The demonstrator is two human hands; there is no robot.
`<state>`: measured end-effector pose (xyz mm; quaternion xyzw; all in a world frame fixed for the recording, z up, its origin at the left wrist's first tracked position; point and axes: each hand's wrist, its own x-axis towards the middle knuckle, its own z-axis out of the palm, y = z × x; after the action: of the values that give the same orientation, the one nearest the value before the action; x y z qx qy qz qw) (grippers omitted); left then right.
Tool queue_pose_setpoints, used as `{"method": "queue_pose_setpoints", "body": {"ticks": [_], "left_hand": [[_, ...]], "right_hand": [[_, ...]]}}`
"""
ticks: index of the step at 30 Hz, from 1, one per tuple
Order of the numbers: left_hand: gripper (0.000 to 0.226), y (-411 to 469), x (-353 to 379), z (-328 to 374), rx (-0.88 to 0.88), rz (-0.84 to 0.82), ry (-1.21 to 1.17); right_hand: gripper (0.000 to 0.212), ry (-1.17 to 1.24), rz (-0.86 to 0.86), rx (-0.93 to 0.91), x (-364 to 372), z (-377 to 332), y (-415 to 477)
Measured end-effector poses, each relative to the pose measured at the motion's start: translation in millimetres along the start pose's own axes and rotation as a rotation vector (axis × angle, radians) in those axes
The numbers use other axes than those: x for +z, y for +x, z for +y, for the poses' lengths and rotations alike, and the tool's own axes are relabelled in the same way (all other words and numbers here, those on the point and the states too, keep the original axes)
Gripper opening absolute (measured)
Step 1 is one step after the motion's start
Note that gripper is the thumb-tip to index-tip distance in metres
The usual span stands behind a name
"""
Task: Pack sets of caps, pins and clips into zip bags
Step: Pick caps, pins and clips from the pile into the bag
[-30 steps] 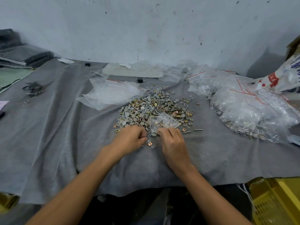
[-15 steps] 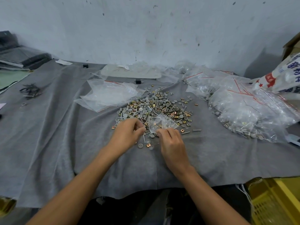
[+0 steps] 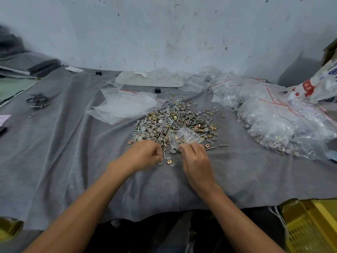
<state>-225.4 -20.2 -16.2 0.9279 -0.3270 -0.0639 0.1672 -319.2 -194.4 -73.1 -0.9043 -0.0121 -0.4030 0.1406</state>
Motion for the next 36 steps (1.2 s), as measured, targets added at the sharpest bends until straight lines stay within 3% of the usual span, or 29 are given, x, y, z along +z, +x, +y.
{"method": "queue_pose_setpoints", "body": {"ticks": [6, 12, 17, 20, 25, 31, 36], "left_hand": [[0.009, -1.9, 2.5, -1.1, 0.009, -0.072, 0.043], [0.013, 7.1, -7.4, 16.4, 0.004, 0.274, -0.211], [0.02, 19.1, -11.0, 28.4, 0.052, 0.321, -0.39], [0.01, 18.3, -9.7, 16.4, 0.021, 0.434, -0.368], [0.006, 10.0, 3.8, -2.1, -0.026, 0.087, -0.041], [0.029, 10.8, 24.7, 7.8, -0.075, 0.203, 0.118], [0.027, 14.2, 31.4, 11.3, -0.112, 0.169, 0.106]], "right_hand": [[0.013, -0.002, -0.013, 0.002, -0.9, -0.4, -0.1], [0.012, 0.001, -0.027, -0.003, -0.5, -0.3, 0.2], [0.011, 0.004, 0.006, 0.002, -1.0, -0.8, 0.4], [0.008, -0.001, 0.035, 0.014, 0.3, 0.8, 0.9], [0.009, 0.002, 0.05, 0.02, 3.0, 2.8, 0.5], [0.007, -0.008, 0.042, 0.012, 4.5, 3.0, -0.3], [0.007, -0.007, 0.022, 0.008, 3.6, 2.6, 0.0]]}}
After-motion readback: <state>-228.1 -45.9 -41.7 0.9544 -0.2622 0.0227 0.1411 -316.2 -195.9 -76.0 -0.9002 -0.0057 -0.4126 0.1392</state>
